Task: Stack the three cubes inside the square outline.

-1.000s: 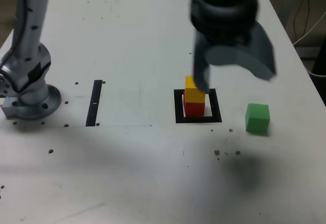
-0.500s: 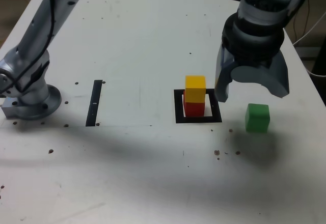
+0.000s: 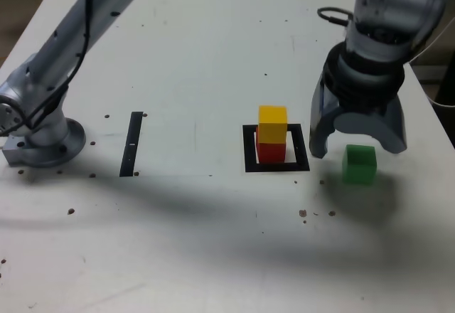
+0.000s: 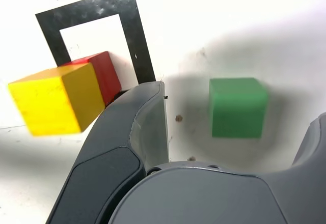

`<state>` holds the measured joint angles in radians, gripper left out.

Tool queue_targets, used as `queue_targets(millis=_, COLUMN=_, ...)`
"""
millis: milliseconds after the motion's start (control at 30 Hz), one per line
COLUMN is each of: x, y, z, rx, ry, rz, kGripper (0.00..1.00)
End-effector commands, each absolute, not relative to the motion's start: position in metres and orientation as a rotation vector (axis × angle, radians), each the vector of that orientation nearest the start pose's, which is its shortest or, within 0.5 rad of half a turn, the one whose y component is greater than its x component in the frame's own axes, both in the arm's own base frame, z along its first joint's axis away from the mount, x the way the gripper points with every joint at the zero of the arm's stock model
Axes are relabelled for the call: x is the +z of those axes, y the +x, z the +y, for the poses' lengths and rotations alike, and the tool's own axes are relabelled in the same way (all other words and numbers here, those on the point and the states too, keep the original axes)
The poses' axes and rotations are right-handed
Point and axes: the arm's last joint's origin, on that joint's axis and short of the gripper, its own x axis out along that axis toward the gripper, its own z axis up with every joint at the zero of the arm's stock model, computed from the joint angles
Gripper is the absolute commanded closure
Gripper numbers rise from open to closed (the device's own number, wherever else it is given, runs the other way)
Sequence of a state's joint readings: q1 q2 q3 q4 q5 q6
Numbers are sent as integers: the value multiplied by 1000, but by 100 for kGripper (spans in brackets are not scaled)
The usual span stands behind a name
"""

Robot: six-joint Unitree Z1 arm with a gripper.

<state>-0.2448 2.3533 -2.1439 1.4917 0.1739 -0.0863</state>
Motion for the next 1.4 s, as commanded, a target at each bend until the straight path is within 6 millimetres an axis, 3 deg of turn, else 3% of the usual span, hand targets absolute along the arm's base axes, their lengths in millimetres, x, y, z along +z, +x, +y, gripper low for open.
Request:
queue_targets(millis=0, x=238, y=449, z=-100, rx=20, ry=283, rz=1666, kGripper=5)
queue_targets(millis=233, x=220, y=459, z=-99, rx=13, ry=268, rz=1672, kGripper=10)
queue_targets(millis=500, x=219, y=460, z=-100, rx=0, ry=241, rz=1673, kGripper=30)
queue_targets(millis=767, x=224, y=463, z=-101, rx=-12, ry=237, rz=1650, kGripper=56)
queue_targets(millis=1067, x=218, y=465, z=-103, rx=-26, ry=225, rz=1641, kGripper=66)
queue_targets(millis=1367, x=218, y=467, z=-103, rx=-24, ry=225, rz=1621, kGripper=86)
